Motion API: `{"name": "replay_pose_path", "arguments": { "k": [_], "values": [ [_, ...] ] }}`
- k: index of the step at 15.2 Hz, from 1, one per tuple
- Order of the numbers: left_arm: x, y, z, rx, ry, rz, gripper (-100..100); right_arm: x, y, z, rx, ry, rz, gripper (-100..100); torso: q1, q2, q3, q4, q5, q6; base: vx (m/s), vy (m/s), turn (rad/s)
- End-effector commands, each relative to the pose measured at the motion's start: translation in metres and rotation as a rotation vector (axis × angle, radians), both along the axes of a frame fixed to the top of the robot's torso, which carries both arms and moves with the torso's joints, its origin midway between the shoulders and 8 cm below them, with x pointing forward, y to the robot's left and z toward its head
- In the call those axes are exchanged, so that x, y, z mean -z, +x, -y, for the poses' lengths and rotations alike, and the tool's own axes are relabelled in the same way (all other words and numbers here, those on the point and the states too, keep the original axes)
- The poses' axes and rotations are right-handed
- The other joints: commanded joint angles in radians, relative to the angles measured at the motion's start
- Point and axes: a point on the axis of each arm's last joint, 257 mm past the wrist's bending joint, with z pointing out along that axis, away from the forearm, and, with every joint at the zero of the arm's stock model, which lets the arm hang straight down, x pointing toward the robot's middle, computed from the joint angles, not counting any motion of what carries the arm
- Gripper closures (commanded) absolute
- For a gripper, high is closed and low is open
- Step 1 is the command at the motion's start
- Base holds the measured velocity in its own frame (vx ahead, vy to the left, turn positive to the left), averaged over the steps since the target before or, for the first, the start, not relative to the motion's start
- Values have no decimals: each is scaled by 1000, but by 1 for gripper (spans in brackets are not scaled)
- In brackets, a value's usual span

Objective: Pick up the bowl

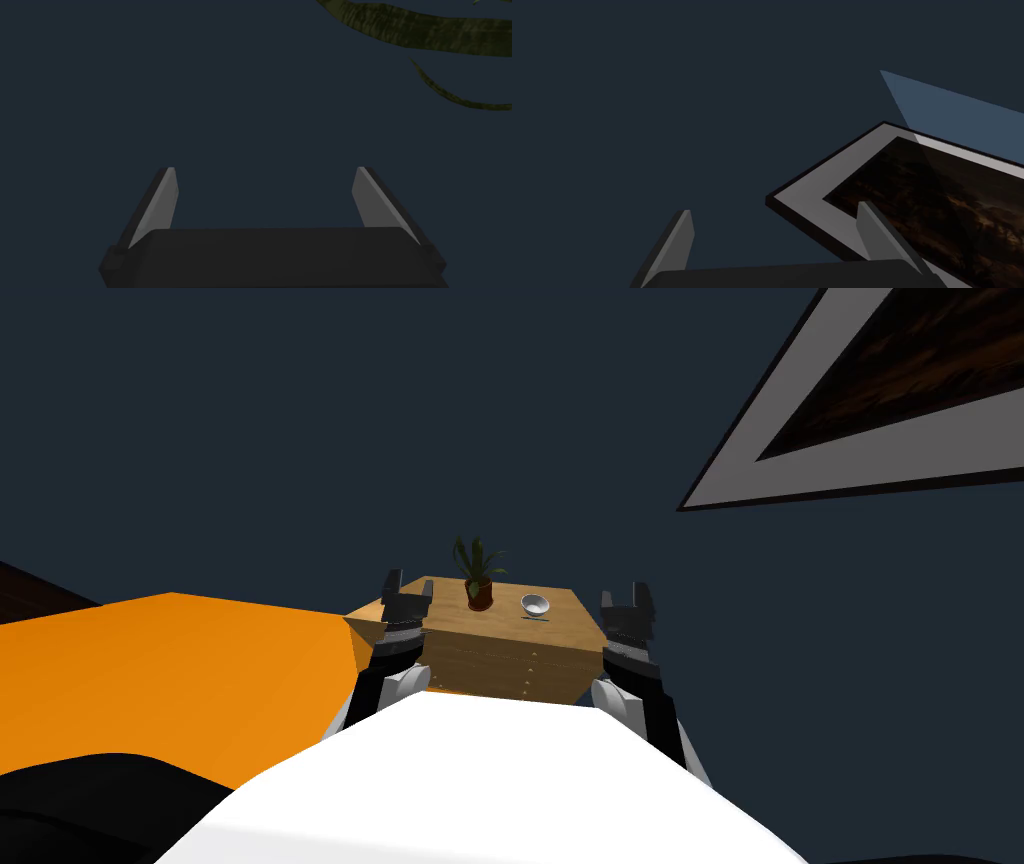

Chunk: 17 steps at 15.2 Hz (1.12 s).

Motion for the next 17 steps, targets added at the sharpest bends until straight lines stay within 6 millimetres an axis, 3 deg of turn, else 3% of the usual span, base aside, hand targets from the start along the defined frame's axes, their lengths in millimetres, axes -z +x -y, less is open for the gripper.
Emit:
{"name": "replay_pose_path", "arguments": {
  "k": [1,9,17],
  "values": [
    [0,0,0,0,0,0,0,2,3,-6,-12,-48,-15,-100,0,0,0,0,0,0,2,6,22],
    [0,0,0,0,0,0,0,21,19,-24,-33,-243,-82,-100,2,-1,0,0,0,0,4,24,46],
    [0,0,0,0,0,0,0,59,38,-38,-35,-519,-173,-100,3,-1,-1,0,1,0,5,41,69]
  ]
}}
